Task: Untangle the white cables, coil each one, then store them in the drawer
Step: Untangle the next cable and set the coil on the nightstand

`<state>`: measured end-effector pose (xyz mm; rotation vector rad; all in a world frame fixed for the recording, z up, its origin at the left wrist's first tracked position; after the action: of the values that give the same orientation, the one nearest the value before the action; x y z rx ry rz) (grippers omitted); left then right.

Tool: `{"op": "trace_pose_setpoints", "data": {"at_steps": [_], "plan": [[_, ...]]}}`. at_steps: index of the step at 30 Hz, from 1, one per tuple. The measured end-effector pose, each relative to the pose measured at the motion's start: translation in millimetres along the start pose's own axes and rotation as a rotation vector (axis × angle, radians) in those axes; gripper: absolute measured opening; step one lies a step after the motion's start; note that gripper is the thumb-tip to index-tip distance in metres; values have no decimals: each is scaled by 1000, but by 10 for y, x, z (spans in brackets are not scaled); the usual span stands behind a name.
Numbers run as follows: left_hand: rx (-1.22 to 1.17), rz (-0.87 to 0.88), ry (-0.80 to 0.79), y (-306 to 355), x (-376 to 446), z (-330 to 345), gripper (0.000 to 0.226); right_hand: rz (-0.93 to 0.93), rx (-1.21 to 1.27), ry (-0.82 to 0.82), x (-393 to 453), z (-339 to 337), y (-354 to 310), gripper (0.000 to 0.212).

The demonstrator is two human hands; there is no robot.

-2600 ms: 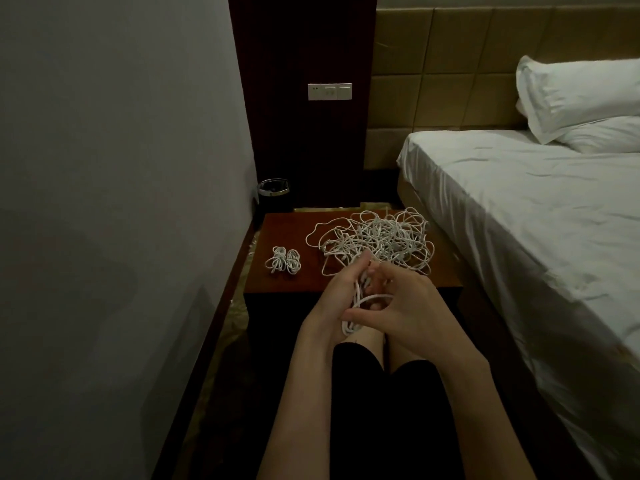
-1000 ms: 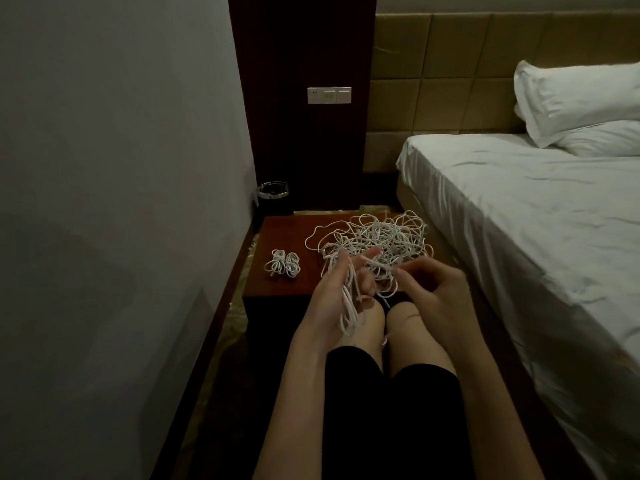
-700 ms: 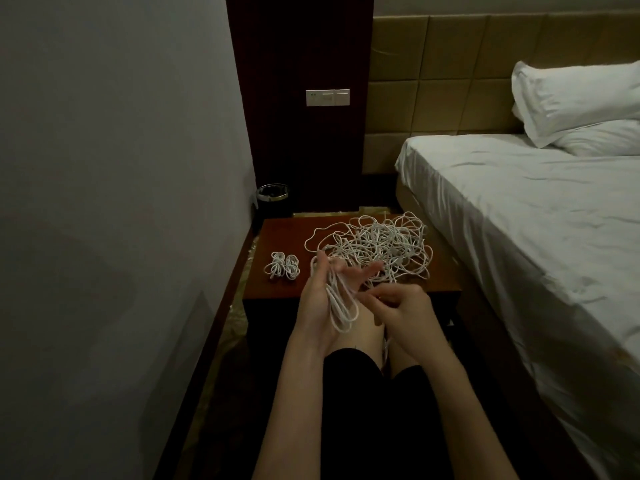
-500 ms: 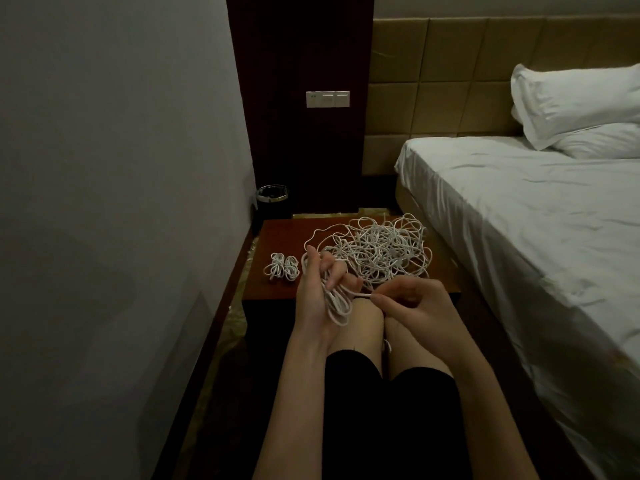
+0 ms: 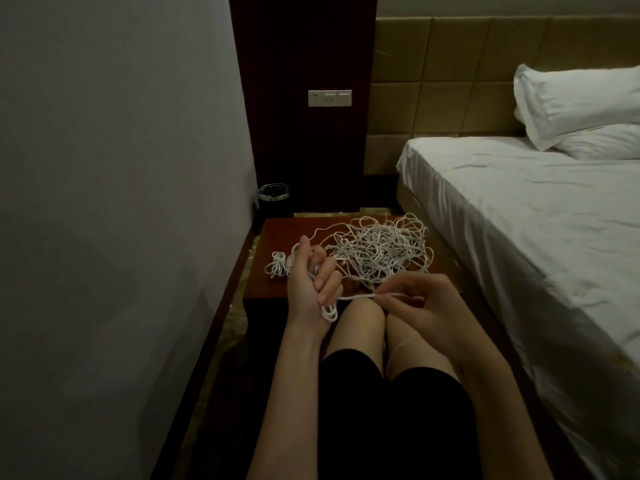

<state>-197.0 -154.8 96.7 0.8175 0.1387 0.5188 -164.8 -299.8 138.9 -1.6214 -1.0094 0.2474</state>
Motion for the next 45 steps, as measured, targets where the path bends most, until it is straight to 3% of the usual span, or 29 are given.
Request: {"op": "trace_pose_setpoints", "data": {"at_steps": [4,12,16,18,21,23,25,27,34,39,45], "plan": [[120,-25,7,-114,13,87,48,-15,-131,-186,-1,344,-161,6],[191,-211,-78,-423,-70,264,47,70,-158,-167,31,391,-78,5],[267,-344,-147,-521,-141,339,54,114,-99,-41,30,253,-100,30],[371,-391,-240,-569,-207,415,57,161,-188,17,18,150,-45,43],[461,-472,-307,-647,-270,439,53,230,-292,31,5,84,65,56],[464,-528,-341,-708,-290,408,40,238,-219,2,0,105,109,62],[376,-566,-424,-727,-329,435,35,189,39,-36,-12,97,80,53],[267,-594,-572,-706,-431,568,34,119,227,-23,-49,-33,-16,30],[261,-621,-799,-826,-598,762,24,-67,162,263,-10,-232,-171,9],[320,-459,-694,-669,-458,711,25,68,351,345,-44,-329,66,6],[225,-326,-569,-558,-315,638,46,69,183,394,-108,-483,12,5]]}}
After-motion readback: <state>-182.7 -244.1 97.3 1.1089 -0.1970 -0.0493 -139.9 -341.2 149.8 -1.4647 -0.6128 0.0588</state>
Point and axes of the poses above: each hand's wrist, its own x-axis towards the middle knuckle, its own z-axis out of the palm, y = z × x, the point moved 10 cm from there along x, towards the middle knuckle, and after that the axes turned 8 degrees about x, right-handed, at the moved point
